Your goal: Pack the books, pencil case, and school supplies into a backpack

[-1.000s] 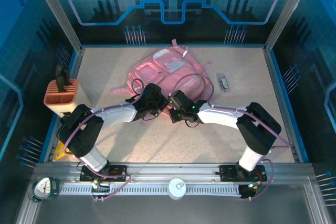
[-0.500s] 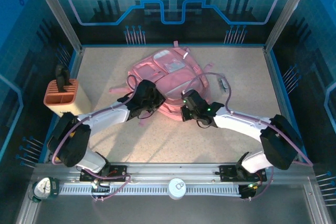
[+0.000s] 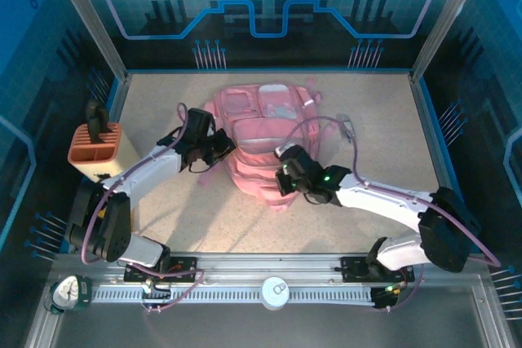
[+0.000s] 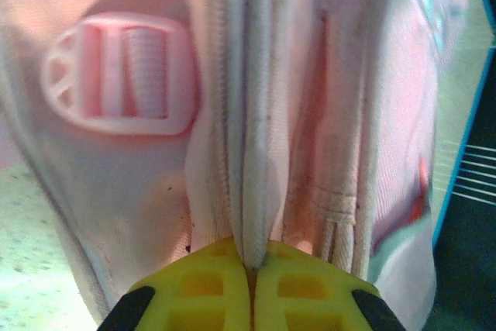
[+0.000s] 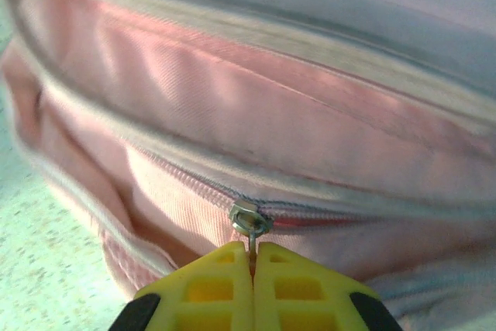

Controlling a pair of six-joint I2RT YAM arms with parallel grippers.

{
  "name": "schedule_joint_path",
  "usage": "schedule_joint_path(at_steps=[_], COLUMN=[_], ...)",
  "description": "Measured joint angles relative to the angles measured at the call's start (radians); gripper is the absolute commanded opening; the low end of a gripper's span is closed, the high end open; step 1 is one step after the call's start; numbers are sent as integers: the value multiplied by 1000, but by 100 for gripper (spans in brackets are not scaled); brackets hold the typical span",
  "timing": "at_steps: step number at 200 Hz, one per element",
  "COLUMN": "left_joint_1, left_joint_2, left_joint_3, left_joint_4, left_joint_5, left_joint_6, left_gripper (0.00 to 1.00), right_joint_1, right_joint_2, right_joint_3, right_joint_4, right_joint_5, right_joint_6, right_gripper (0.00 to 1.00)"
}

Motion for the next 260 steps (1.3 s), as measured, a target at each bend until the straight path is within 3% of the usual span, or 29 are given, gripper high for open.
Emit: schedule_joint_path(at_steps=[21, 58, 79, 102, 138, 175, 216, 260], left_joint_1=[44, 84, 95, 65, -67, -218, -295, -323], left_joint_2=[51, 27, -100, -275, -382, -327, -208, -127], left_joint_3=[36, 10, -94, -204, -291, -368, -369, -363], left_joint_4=[-16, 16, 87, 110, 143, 223, 313, 383], left_joint_5=[5, -13, -23, -41, -108, -169, -229, -270], left_joint_6=[28, 29, 2, -57, -169, -327, -446, -540], left_gripper=[8, 29, 48, 58, 63, 64, 63, 51], right_joint_1=[62, 79, 79, 79, 79, 79, 79, 79], right_joint_2=[91, 173, 176, 176, 175, 175, 175, 175], right_joint_3=[44, 79, 79, 76, 61, 58, 53, 36], right_joint_4=[30, 55, 48, 51, 61, 67, 78, 101], right_joint_5=[-21, -52, -52, -53, -54, -51, -51, -51], right_joint_6=[42, 75, 74, 75, 75, 75, 75, 75], right_gripper=[0, 0, 0, 0, 0, 0, 0, 0])
